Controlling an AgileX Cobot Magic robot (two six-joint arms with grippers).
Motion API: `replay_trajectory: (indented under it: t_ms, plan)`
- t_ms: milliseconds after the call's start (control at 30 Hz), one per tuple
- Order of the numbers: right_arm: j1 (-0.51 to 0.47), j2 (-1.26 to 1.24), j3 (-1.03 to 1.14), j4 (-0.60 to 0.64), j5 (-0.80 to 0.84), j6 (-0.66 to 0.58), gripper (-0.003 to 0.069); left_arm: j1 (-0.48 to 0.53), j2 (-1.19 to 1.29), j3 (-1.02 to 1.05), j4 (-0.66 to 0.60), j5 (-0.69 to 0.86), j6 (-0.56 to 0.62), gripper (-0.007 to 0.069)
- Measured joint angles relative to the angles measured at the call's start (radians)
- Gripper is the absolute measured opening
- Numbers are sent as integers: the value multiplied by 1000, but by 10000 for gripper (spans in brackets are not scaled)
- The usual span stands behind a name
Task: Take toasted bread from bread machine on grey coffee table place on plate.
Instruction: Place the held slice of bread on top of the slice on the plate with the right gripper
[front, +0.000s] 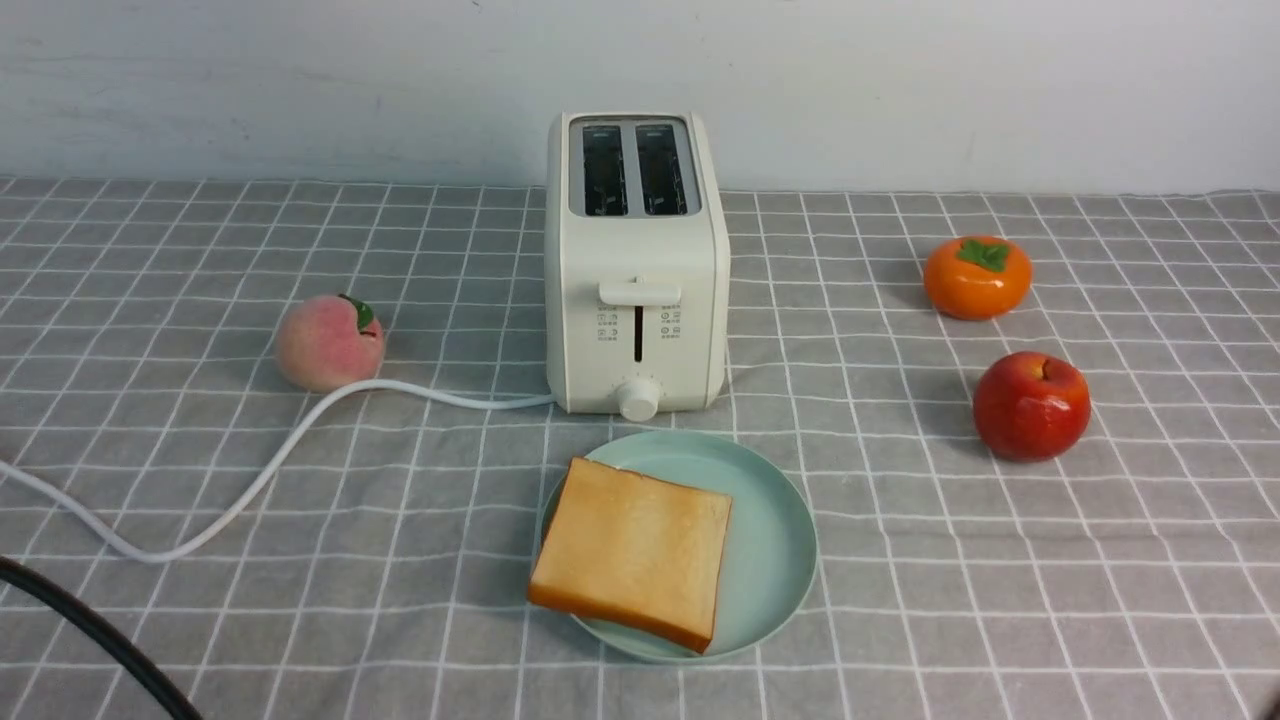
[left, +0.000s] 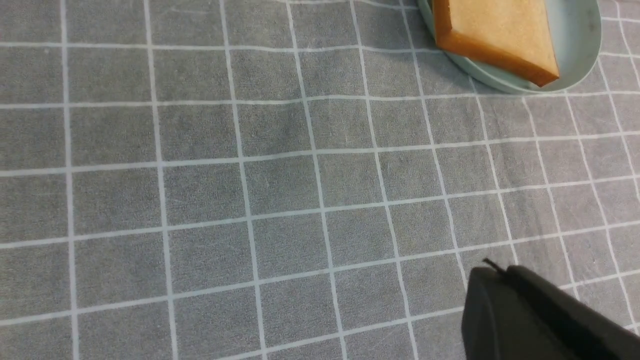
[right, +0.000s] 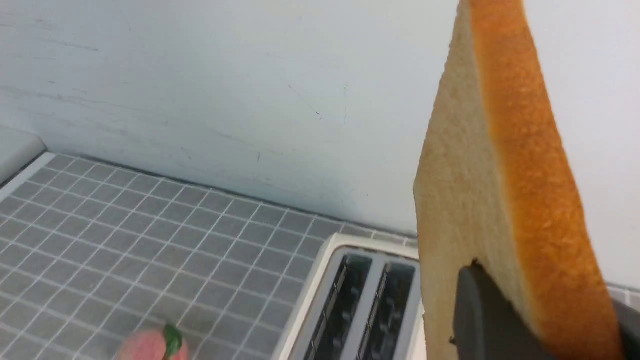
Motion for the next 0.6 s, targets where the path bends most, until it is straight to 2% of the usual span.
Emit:
replay_trajectory:
  t_ms: [67,200,367,433,533,600]
  plan:
    - [0,-138,1,13,192,-55,113,0,0,0,1,-3,0,-14]
    - [0,-314,86,20,340,-113,113,0,0,0,4,-29,0,-14]
    - [0,-554,354,23,354,-111,113,0,0,0,4,-53,0,-14]
    - [0,-685,589,54,333,-83,113,0,0,0,-1,-60,0,-14]
    - [0,-783,842,154,240,-70,113,0,0,0,-13,-65,0,-14]
    - [0,-784,928,220,208,-76,113,0,0,0,-20,-65,0,-14]
